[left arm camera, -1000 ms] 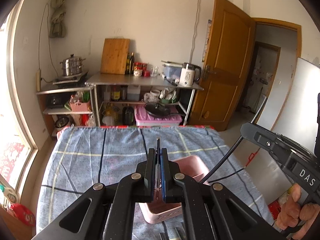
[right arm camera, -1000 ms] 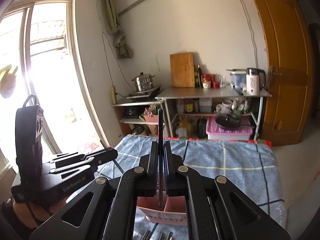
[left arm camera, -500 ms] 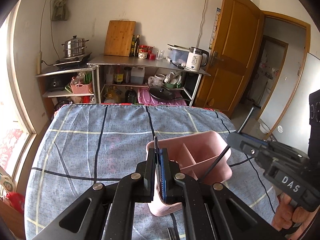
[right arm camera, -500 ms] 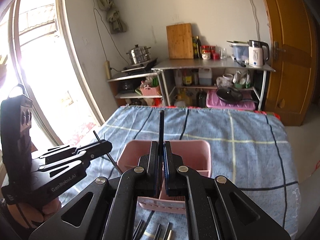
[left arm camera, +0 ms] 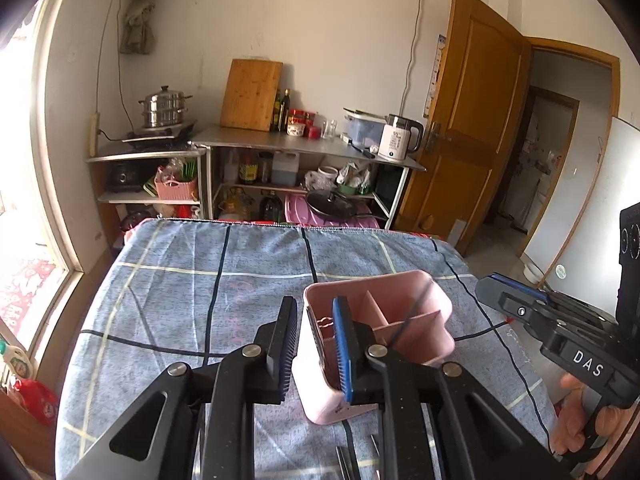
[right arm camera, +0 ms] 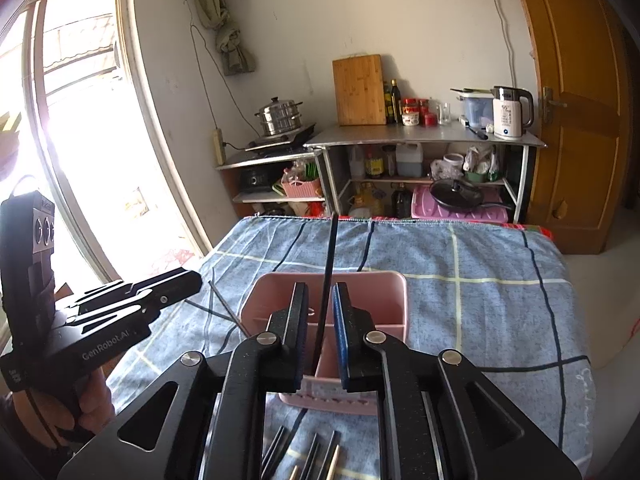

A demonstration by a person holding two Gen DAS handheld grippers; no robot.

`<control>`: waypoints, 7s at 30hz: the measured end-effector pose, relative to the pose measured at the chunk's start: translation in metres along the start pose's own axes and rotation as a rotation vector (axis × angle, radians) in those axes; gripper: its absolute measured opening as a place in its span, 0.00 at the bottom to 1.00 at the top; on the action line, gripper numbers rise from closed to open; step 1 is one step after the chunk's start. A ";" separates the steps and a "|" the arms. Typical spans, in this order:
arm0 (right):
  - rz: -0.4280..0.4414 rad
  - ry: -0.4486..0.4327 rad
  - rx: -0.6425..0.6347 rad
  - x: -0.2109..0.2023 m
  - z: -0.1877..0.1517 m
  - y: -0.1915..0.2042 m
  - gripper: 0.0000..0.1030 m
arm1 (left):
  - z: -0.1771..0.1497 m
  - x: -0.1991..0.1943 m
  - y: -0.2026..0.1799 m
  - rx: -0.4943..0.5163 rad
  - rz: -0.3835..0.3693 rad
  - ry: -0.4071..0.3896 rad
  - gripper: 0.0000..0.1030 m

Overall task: Organize utensils
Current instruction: 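Lift both held chopsticks and lower them tip-first into the pink basket, then open both grippers and pull them back from the basket, then close the right gripper on a wooden chopstick while the left gripper closes on a silver chopstick, then lift both held chopsticks and lower them into the pink basket compartments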

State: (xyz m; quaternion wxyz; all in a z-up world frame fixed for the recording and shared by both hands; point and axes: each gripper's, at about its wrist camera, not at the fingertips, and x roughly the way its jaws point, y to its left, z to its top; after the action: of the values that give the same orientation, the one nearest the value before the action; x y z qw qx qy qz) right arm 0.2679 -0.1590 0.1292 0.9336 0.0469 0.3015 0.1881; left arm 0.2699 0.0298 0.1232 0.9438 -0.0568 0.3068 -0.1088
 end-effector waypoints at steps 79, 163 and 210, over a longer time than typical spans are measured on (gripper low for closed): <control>-0.070 0.229 0.017 -0.026 -0.199 0.006 0.22 | -0.214 0.012 -0.021 -0.001 -0.012 0.276 0.27; -0.081 0.188 0.010 -0.026 -0.086 -0.007 0.05 | -0.081 -0.036 -0.020 0.082 -0.038 0.169 0.03; -0.006 -0.155 -0.013 -0.058 0.041 0.020 0.05 | 0.061 -0.043 -0.030 0.079 -0.082 -0.018 0.03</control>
State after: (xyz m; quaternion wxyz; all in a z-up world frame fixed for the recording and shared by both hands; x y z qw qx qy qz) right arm 0.2424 -0.1617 0.1982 0.9549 0.0542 0.2274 0.1831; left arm 0.2670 0.0131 0.2022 0.9428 -0.0327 0.2913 -0.1587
